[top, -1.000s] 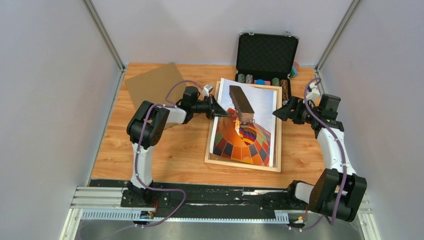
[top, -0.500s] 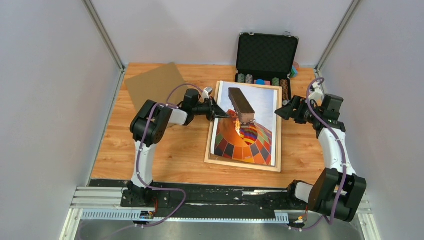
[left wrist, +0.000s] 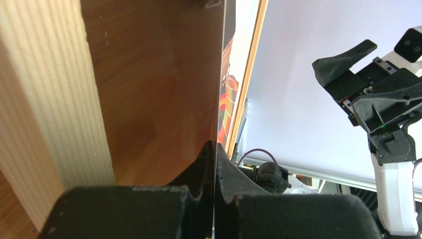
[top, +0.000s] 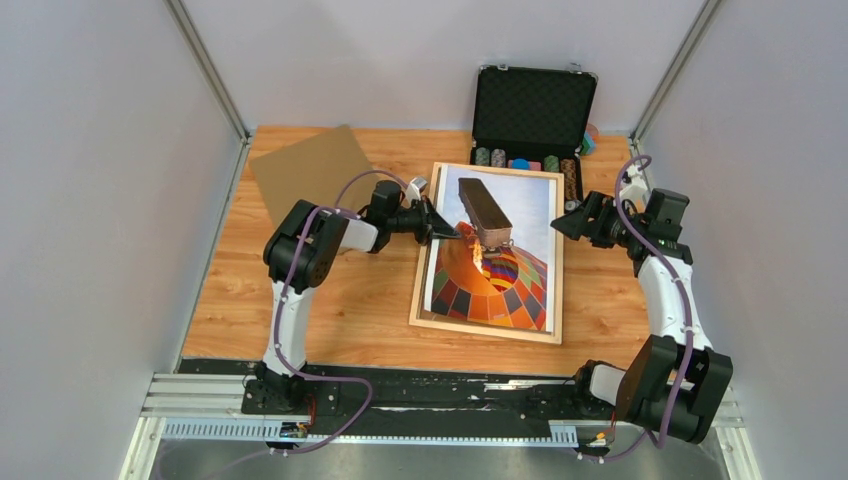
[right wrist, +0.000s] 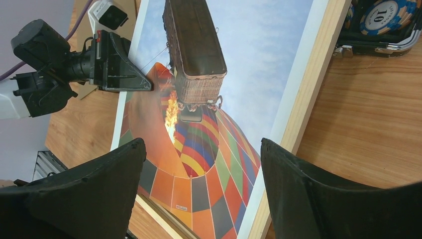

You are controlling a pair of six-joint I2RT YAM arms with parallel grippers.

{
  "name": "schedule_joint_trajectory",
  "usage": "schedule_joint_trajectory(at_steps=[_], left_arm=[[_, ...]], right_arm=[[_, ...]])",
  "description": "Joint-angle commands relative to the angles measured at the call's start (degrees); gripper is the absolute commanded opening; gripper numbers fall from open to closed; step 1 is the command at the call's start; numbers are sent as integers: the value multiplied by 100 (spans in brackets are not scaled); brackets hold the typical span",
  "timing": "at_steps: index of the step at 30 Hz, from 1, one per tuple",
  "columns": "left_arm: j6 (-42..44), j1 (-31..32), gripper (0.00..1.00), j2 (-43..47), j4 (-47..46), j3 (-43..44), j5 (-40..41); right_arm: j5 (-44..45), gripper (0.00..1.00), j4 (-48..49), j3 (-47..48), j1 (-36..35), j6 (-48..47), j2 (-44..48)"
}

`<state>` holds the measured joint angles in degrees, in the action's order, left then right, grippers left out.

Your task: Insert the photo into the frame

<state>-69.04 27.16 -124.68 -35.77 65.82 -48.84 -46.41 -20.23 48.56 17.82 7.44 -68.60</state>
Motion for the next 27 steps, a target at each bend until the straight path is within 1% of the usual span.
schedule_joint_trajectory(at_steps=[1, 13, 15, 18, 20, 21, 22, 23, 24, 25, 26, 27], left_arm=[[171, 67, 0, -43, 25, 163, 119], [377, 62, 0, 68, 367, 299, 81], [442, 62, 0, 168, 443, 320, 49], [759, 56, 0, 456, 754, 437, -21], [1106, 53, 0, 696, 1176, 556, -39], [1249, 53, 0, 790, 1537, 608, -18], [1561, 51, 0, 979, 1727, 717, -11], [1879, 47, 0, 1072, 2167, 781, 35], [2040, 38, 0, 1257, 2397, 925, 64], [2357, 32, 0, 1426, 2860, 1008, 135], [2490, 13, 0, 1511, 3294, 1160, 185], [2715, 2, 0, 1676, 3546, 1312, 303]], right_arm=[[-163, 83, 265, 6, 52, 16, -13], [-245, 83, 262, -19, 120, 12, -13], [-257, 83, 258, -28, 123, 8, -13], [-267, 83, 262, -32, 124, -6, 25], [-261, 83, 259, -18, 122, 2, 75], [-269, 83, 264, -7, 117, 19, 99], [-271, 83, 265, 10, 95, 35, 113], [-272, 83, 265, 43, 65, 38, 118], [-254, 83, 263, 79, 22, 42, 112], [-216, 83, 258, 114, -32, 58, 91], [-177, 83, 261, 181, -112, 82, 60], [-146, 84, 260, 242, -201, 111, 28]])
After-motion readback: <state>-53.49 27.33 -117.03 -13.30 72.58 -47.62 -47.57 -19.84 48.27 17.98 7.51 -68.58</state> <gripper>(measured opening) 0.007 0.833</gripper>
